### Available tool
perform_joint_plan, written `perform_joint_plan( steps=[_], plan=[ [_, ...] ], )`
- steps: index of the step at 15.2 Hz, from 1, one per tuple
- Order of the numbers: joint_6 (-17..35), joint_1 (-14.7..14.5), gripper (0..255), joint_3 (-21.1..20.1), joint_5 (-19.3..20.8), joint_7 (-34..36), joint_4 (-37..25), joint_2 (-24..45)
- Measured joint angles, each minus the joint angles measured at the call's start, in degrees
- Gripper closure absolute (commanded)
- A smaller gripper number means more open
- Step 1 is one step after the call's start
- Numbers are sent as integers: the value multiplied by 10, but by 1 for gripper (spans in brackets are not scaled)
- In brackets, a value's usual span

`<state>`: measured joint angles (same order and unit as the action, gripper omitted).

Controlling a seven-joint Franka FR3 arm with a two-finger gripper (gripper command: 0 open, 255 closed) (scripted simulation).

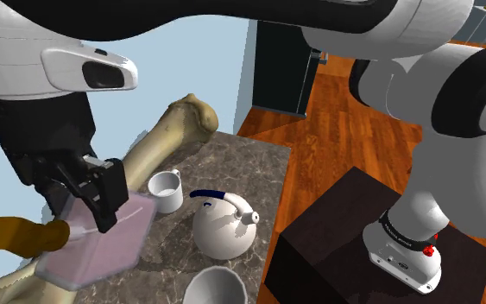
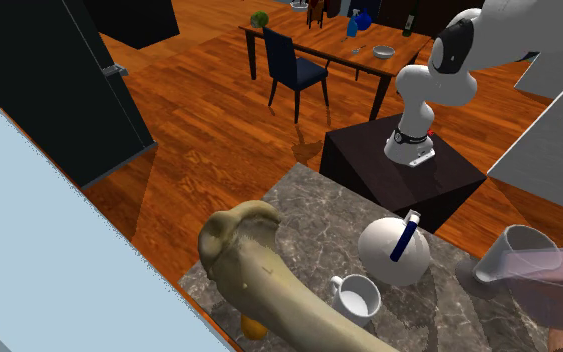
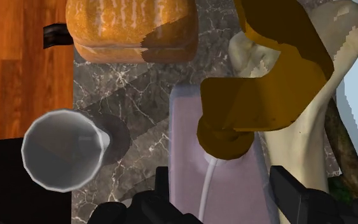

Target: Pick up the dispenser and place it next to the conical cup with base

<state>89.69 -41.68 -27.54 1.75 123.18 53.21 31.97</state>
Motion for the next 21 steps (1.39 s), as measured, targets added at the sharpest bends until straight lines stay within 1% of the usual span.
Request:
perform_joint_plan(
  steps=[10,15,21],
  plan=[
    [100,27,255,-2,-16,-14,138,-36],
    [144,37,255,-2,-21,-22,192,-45],
    [189,42,255,-2,-23,-28,240,-48]
  ],
)
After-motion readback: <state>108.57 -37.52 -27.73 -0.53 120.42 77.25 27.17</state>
